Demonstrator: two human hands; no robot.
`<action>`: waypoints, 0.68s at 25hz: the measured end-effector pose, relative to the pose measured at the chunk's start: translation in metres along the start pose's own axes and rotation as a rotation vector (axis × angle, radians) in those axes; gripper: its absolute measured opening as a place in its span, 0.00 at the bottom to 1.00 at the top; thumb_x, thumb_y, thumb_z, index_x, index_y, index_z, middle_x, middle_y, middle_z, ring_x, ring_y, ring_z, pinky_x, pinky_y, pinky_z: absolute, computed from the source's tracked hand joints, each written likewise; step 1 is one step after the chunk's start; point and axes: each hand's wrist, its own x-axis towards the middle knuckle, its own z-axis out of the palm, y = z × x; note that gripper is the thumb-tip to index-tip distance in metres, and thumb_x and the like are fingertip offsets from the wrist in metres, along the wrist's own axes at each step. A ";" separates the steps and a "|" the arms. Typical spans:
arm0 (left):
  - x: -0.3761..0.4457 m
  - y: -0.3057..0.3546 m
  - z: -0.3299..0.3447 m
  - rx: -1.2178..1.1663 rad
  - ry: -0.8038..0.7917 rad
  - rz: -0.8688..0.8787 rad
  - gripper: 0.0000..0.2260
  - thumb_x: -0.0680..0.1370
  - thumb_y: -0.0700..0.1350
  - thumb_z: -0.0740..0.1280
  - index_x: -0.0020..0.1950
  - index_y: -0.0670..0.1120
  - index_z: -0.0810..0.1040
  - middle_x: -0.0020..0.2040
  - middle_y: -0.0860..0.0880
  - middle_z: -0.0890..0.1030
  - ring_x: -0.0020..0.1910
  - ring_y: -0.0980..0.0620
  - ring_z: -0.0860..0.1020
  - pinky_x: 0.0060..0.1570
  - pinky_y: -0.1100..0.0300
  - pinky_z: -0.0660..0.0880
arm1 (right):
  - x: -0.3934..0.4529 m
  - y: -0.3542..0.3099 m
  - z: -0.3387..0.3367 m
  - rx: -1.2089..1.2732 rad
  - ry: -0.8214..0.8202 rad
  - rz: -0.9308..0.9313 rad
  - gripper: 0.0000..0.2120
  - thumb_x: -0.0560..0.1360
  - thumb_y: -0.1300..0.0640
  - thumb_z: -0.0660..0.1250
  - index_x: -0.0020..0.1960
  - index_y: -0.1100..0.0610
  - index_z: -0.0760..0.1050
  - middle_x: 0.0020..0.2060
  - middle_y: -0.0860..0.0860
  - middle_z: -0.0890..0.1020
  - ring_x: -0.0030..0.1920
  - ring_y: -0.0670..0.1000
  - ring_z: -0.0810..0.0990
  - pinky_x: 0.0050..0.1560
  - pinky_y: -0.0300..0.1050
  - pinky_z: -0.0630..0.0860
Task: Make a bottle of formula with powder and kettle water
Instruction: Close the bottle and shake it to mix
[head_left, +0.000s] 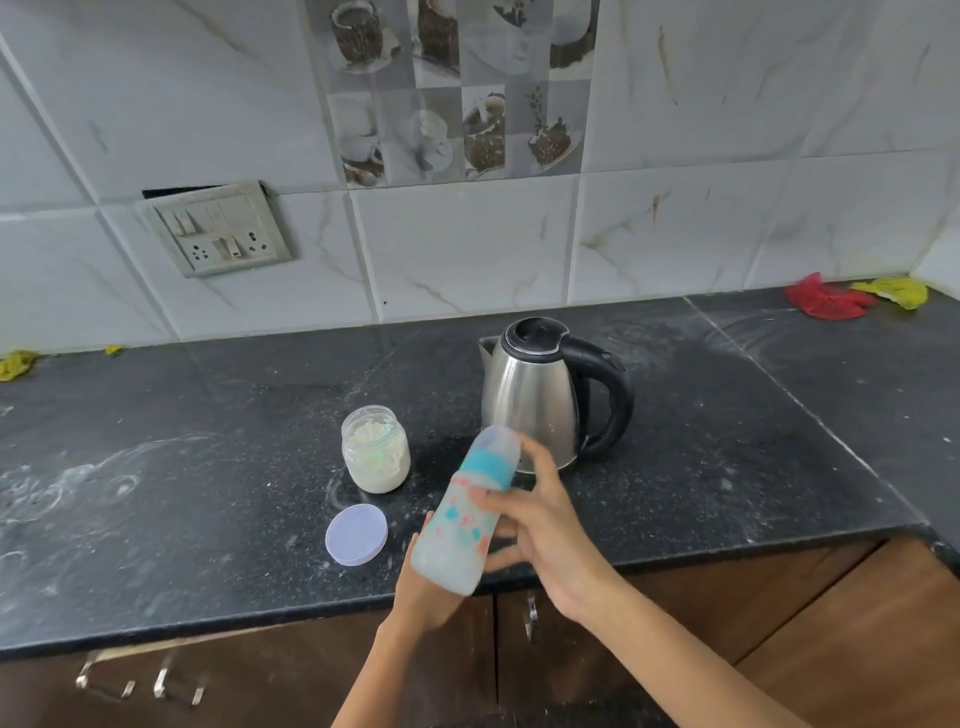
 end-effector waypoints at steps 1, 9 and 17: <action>0.001 0.000 -0.001 0.003 0.021 0.002 0.29 0.79 0.52 0.64 0.75 0.41 0.59 0.76 0.39 0.61 0.76 0.43 0.58 0.70 0.68 0.56 | 0.001 0.001 0.001 -0.002 -0.021 -0.004 0.33 0.67 0.56 0.79 0.65 0.39 0.68 0.50 0.53 0.85 0.48 0.57 0.87 0.38 0.57 0.83; 0.005 -0.001 0.000 0.130 0.033 0.086 0.27 0.80 0.52 0.62 0.75 0.43 0.59 0.76 0.42 0.61 0.76 0.44 0.58 0.74 0.58 0.54 | 0.002 -0.002 -0.004 0.046 0.011 -0.006 0.34 0.65 0.56 0.79 0.65 0.39 0.68 0.57 0.57 0.82 0.50 0.59 0.86 0.38 0.56 0.83; 0.006 0.001 -0.001 0.151 0.011 0.231 0.25 0.81 0.52 0.58 0.77 0.48 0.57 0.78 0.44 0.55 0.78 0.44 0.51 0.76 0.51 0.50 | 0.004 -0.001 -0.006 0.079 0.031 0.034 0.34 0.66 0.55 0.78 0.67 0.41 0.68 0.57 0.56 0.83 0.50 0.60 0.86 0.39 0.55 0.83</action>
